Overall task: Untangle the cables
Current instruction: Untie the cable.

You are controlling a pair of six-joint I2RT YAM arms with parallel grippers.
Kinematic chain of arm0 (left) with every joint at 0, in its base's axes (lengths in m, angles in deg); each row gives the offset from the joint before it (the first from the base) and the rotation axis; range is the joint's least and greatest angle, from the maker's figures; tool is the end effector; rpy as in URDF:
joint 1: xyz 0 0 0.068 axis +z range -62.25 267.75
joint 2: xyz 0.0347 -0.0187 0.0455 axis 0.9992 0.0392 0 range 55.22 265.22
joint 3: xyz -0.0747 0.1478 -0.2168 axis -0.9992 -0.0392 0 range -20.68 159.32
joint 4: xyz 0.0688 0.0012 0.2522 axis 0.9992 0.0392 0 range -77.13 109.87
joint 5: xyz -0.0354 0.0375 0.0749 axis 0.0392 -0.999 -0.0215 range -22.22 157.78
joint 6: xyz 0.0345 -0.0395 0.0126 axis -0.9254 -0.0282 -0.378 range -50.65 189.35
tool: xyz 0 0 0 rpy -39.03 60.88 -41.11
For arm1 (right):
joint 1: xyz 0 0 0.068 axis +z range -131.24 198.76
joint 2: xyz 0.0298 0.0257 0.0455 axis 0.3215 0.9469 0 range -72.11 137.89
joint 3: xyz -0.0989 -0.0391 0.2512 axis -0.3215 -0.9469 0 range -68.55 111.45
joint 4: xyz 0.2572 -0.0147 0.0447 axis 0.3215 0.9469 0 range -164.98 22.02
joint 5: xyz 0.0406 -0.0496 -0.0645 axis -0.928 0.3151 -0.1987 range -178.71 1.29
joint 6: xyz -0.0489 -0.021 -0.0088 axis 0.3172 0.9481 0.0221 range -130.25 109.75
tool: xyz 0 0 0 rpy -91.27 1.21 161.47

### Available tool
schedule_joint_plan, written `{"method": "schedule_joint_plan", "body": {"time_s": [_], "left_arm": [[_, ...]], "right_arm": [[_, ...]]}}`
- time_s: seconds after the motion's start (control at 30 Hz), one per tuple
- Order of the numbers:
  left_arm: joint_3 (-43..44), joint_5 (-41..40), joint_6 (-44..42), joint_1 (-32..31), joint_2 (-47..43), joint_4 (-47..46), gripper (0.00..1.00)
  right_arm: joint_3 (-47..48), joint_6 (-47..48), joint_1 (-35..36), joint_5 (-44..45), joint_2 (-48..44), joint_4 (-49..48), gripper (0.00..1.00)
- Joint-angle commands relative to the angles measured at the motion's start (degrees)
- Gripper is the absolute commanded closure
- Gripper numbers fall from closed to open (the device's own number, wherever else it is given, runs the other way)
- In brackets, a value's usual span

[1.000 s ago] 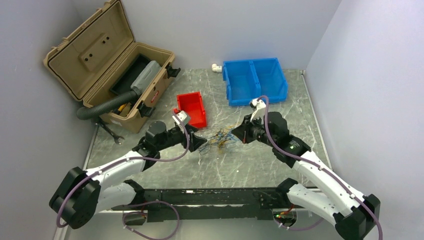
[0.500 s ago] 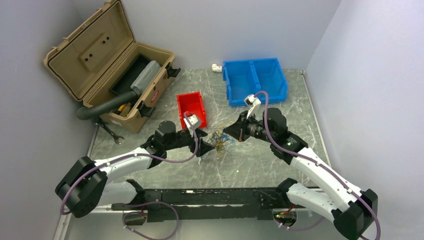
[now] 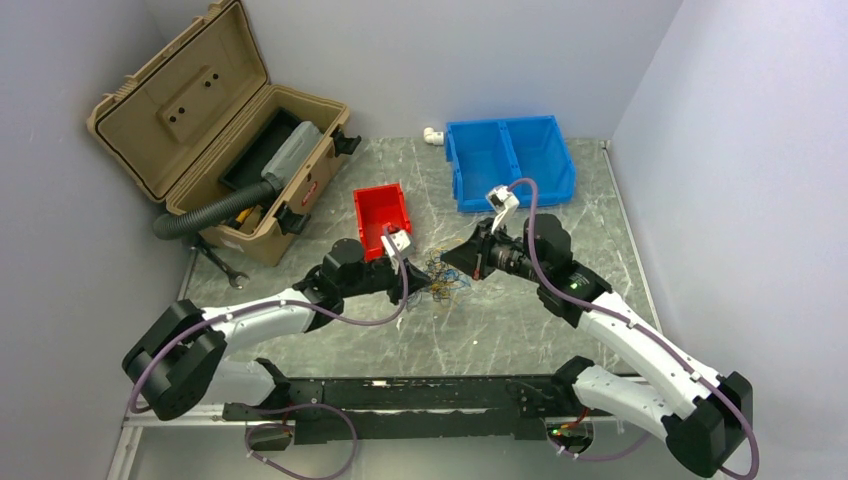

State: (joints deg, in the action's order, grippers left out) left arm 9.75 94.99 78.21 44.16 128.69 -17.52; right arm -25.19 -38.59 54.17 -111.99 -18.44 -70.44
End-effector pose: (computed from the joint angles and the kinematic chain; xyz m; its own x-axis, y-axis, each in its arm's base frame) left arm 0.1829 -0.1966 0.2200 -0.3011 0.0973 -0.9486 0.9007 0.3559 -0.2494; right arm 0.1700 0.1381 0.3140 -0.5843 0.1195 -0.8027 -0.6435 0.5345 0.5480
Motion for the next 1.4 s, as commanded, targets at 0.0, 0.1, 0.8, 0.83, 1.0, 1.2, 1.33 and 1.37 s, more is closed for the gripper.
{"method": "schedule_joint_plan", "body": {"time_s": [0.0, 0.1, 0.8, 0.83, 1.0, 1.2, 1.33, 1.37], "left_arm": [[2.7, 0.5, -0.5, -0.1, 1.3, -0.4, 1.0], [3.4, 0.5, -0.7, -0.2, 1.4, 1.1, 1.0], [1.8, 5.9, 1.8, 1.9, -0.2, -1.8, 1.0], [1.9, 6.0, 1.8, 2.0, 0.0, -1.7, 1.0], [2.0, 6.6, 2.2, 2.1, 0.1, -2.0, 1.0], [2.3, 5.3, 1.6, 2.1, -0.1, -0.2, 1.0], [2.5, 5.0, 1.5, 2.2, 0.0, 0.2, 1.0], [2.6, 5.0, 1.6, 2.2, 0.1, 0.2, 1.0]], "right_arm": [[0.8, 0.0, 0.4, 1.5, -1.0, -2.6, 1.0], [0.8, 0.0, 0.3, 5.9, -1.1, -0.6, 0.99], [-15.7, 0.8, 0.0, 17.5, -9.0, 2.1, 0.16], [-16.7, 0.5, -0.1, 16.8, -9.0, 1.3, 0.16], [-21.0, -1.0, -0.1, 14.0, -7.5, -4.0, 0.16], [-27.4, -2.9, 0.0, 12.9, -5.7, -12.9, 0.16], [-31.2, -6.1, 0.1, 11.1, -3.6, -19.3, 0.16], [-32.2, -7.0, 0.1, 10.6, -3.0, -21.1, 0.16]]}}
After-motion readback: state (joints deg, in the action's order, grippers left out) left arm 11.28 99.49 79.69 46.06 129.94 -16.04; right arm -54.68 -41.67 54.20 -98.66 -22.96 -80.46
